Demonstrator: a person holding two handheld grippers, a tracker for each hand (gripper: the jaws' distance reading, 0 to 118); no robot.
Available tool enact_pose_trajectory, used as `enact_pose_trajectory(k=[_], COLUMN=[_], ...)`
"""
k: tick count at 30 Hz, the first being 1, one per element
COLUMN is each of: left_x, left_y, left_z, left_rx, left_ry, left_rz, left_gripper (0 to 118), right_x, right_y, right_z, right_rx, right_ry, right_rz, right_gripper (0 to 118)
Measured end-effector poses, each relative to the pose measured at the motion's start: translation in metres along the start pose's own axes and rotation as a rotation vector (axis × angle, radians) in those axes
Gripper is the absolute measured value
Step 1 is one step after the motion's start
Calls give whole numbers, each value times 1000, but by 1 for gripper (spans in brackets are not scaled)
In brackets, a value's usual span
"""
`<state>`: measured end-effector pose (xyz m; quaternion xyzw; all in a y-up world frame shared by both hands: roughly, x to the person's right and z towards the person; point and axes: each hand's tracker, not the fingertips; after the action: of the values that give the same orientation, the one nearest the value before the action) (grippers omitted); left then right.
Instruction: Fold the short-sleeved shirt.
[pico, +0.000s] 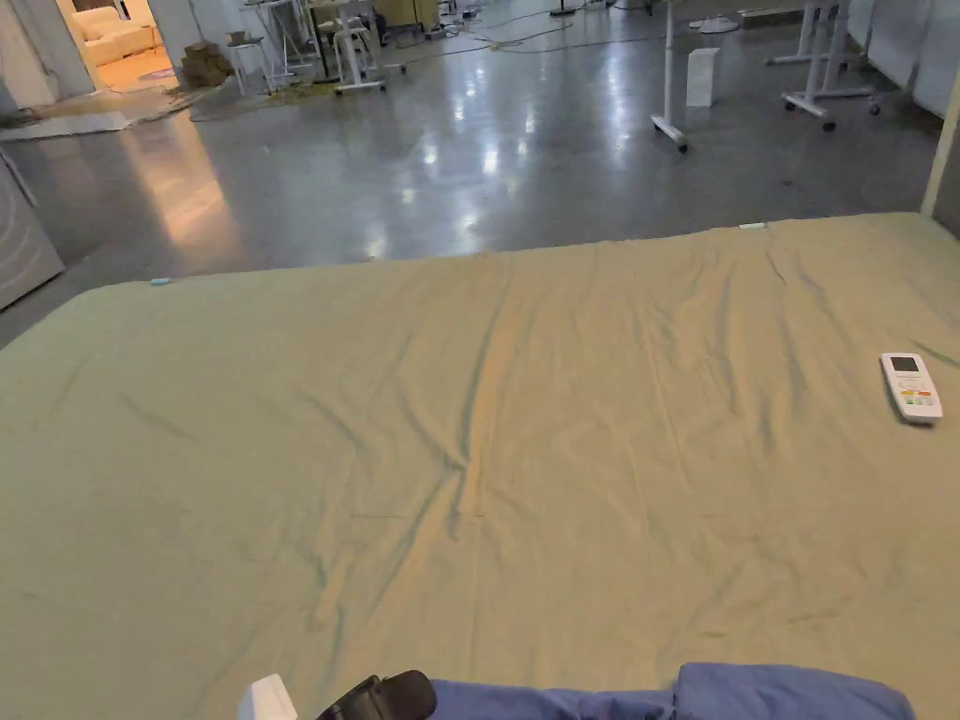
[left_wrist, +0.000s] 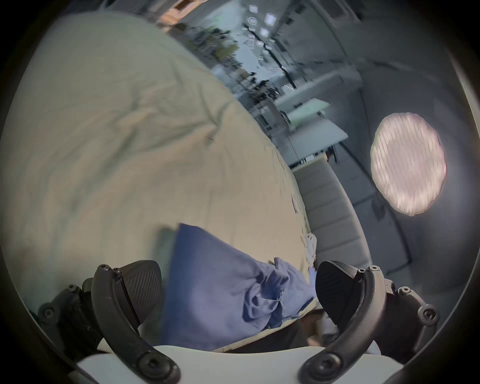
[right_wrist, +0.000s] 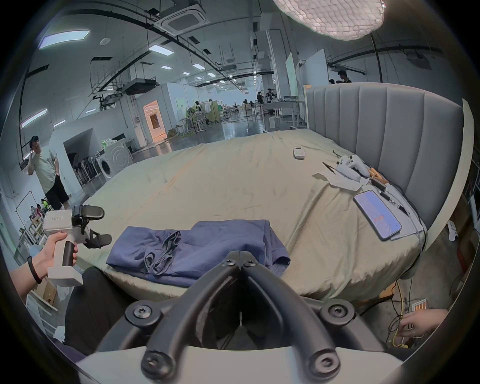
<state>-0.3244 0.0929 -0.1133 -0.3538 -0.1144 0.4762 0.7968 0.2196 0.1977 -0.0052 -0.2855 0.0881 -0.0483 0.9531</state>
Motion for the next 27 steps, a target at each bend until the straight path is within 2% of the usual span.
enact_pose_trajectory(k=[4,6,7,8,9,10,11,12,13,15,21,25,27], left_x=[-26,-17,-13,-10,2,13,18,20,20,17,33,39,52], left_y=[-6,-15,-16,-16,-20,-24,-28,-30,-31,-21,9,45,50], left_z=[-13,-28,-31,-36,-40,-44,-51,-54,-55,-48,25,79,85], left_rx=[-7,-32,-26,-46,-75,-86,-109,-120,-118,-99,6,65,51], left_ry=[22,-81,-109,-125,-140,-96,-21,17,-6,-69,-97,70,177], left_rz=[142,144,145,167,185,165,107,45,48,150,148,-60,-116], left_gripper=[118,117,105,82,54,17,13,12,12,10,10,10,10], right_x=[-3,-3,-3,-3,-3,-3,-2,-1,-2,-2,-5,-7,-9], right_y=[1,3,4,5,6,7,7,7,7,7,11,11,11], right_z=[3,4,5,6,7,7,8,8,8,8,2,-5,-6], right_rx=[-2,-2,-2,-1,2,4,5,5,4,4,3,9,14], right_ry=[2,0,-3,-6,-9,-9,-7,-7,-11,-16,8,35,48], right_rz=[4,17,21,26,27,24,20,16,18,23,31,32,33], right_gripper=[0,0,0,0,0,0,0,0,0,0,0,0,0])
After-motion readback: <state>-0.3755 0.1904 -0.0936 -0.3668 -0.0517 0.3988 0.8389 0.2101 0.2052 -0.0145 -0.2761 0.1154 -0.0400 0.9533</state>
